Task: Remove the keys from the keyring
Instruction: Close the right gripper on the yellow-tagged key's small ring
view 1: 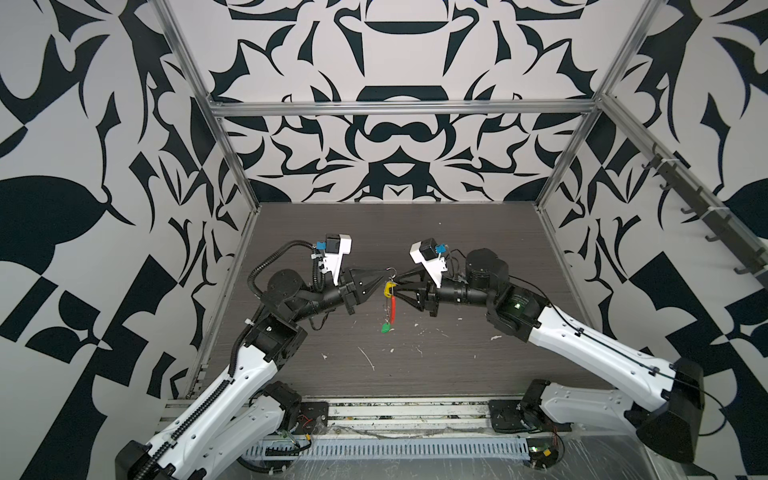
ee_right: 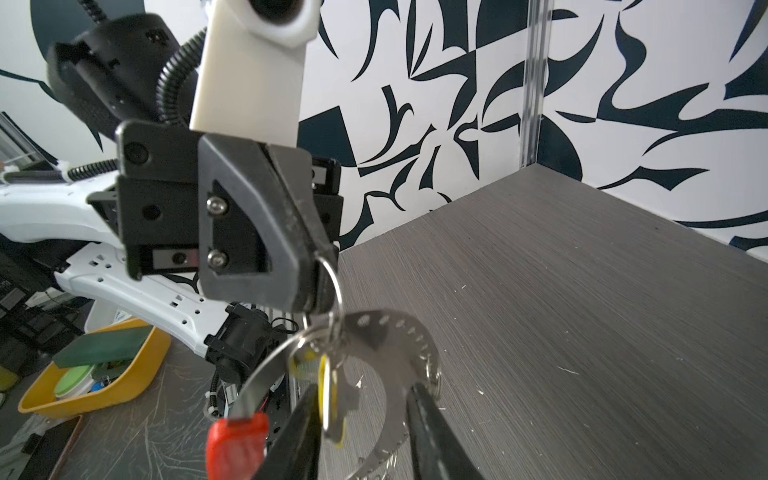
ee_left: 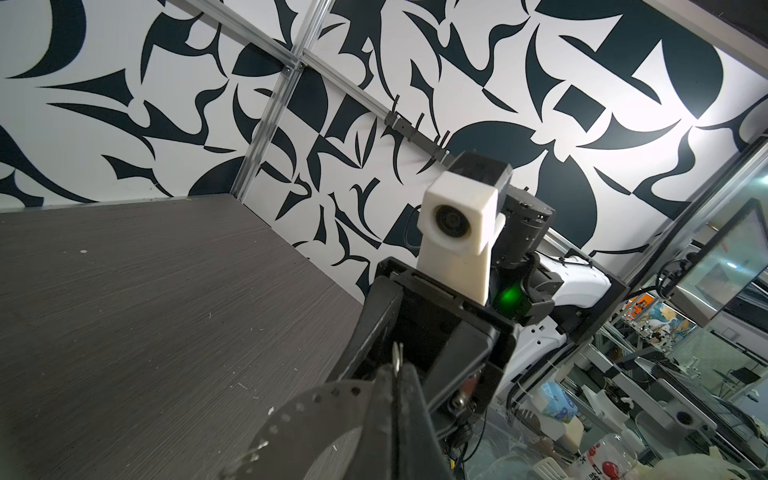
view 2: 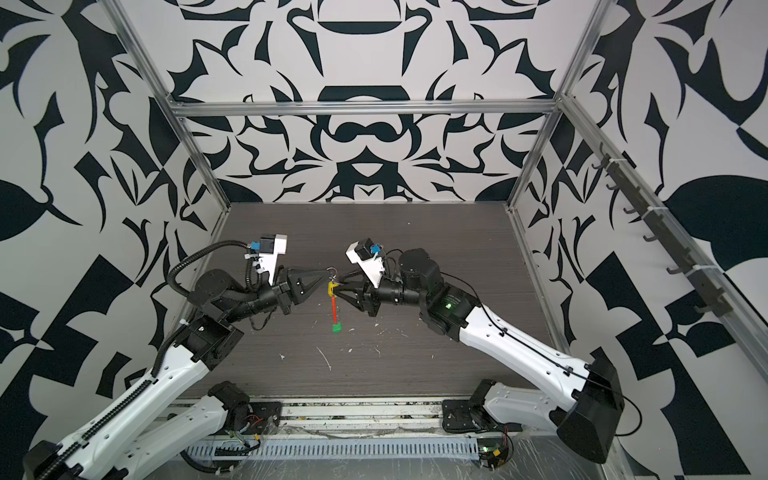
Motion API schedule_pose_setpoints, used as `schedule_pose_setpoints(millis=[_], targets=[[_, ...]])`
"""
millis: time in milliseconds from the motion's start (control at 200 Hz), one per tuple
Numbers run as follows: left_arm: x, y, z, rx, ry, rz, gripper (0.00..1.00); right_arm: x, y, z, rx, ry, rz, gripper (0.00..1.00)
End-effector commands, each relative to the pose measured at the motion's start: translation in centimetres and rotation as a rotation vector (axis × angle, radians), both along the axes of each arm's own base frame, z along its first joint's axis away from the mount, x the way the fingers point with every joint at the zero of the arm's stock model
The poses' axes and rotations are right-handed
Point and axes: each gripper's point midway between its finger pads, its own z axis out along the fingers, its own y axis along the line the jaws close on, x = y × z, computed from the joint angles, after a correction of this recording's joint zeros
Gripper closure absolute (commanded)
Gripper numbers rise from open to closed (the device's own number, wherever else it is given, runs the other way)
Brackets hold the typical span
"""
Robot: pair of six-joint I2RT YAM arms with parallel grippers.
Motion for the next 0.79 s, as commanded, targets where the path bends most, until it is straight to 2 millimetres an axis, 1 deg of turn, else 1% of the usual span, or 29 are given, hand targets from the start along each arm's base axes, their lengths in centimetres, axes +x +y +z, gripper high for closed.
schedule_pose_setpoints(millis=[0, 115, 275, 435, 515, 640, 790], targets=[[-0.4, 0.0, 0.4, -0.022, -0.024, -0.015, 1.00, -0.6, 0.3, 3.5, 0.076, -0.069, 0.039, 0.66], [-0.5, 0.1, 0.5, -0.024, -0.026, -0.013, 1.00, -0.9, 0.5, 3.5, 0.080, -0.066, 0.059, 0.68], [-0.5, 0.1, 0.6, -0.025, -0.027, -0.011, 1.00, -0.9, 0.6, 3.4, 0.078, -0.060, 0.065, 0.82], [-0.6, 0.2, 0.6, -0.024, -0.028, -0.011, 1.00, -1.1, 0.5, 3.2, 0.066, -0.059, 0.068, 0.93], [-0.6, 0.1, 0.6, -0.021, -0.029, -0.015, 1.00, -1.3, 0.3, 3.2, 0.050, -0.055, 0.069, 1.00], [-0.9, 0.0, 0.4, 0.000, -0.032, -0.031, 1.00, -1.7, 0.0, 2.7, 0.013, -0.044, 0.089, 1.00], [-1.3, -0.1, 0.2, 0.028, -0.029, -0.055, 1.00, -2.0, -0.6, 3.0, -0.029, -0.053, 0.102, 1.00]])
